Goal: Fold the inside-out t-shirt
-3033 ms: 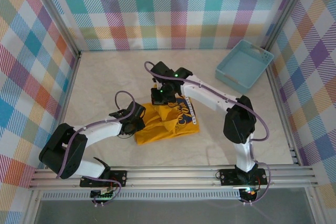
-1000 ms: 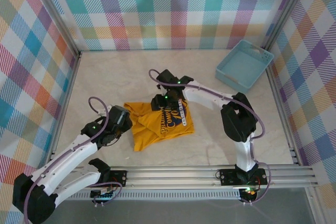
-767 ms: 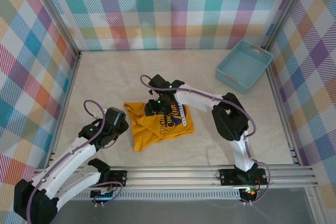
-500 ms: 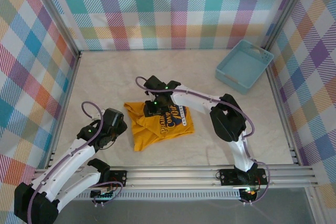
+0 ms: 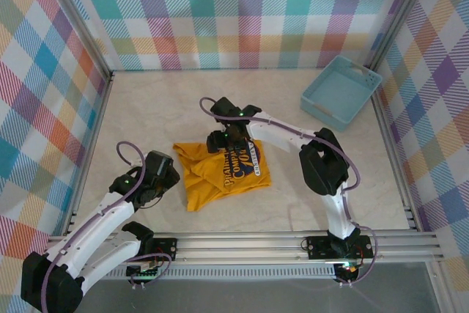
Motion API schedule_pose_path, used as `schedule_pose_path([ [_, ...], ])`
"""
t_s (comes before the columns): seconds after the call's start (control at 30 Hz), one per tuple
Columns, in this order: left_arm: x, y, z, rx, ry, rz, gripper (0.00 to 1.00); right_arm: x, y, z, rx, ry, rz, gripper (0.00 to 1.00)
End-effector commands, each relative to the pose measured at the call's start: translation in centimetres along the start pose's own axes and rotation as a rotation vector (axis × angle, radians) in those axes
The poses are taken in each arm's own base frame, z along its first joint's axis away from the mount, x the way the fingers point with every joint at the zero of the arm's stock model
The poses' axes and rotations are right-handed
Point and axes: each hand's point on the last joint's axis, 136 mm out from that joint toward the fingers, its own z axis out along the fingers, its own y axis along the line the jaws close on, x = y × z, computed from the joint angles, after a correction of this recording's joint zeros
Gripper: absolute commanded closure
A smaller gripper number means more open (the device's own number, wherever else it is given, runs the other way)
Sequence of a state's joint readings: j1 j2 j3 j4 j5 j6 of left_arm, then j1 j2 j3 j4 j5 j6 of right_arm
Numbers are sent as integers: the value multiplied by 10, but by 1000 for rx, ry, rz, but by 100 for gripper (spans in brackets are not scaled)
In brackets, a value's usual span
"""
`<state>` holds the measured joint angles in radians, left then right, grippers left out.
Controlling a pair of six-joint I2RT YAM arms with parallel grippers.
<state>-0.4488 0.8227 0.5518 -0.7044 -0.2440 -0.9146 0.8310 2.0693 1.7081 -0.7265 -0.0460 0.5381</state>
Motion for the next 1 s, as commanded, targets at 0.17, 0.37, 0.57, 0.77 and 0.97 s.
schedule_pose_path([
  [0.17, -1, 5, -1, -9, -11, 11, 38, 28, 29, 21, -76, 108, -41, 30],
  [0.37, -2, 7, -2, -15, -17, 11, 38, 36, 48, 18, -90, 110, -98, 49],
  [0.57, -8, 18, -9, -48, -57, 9, 38, 57, 89, 3, -157, 108, -193, 56],
  [0.77, -11, 30, -12, -66, -82, -20, 36, 97, 126, -1, -237, 179, -277, 54],
  [0.97, -2, 18, -2, -31, -6, 4, 36, 92, 121, -44, -200, 48, -342, 45],
])
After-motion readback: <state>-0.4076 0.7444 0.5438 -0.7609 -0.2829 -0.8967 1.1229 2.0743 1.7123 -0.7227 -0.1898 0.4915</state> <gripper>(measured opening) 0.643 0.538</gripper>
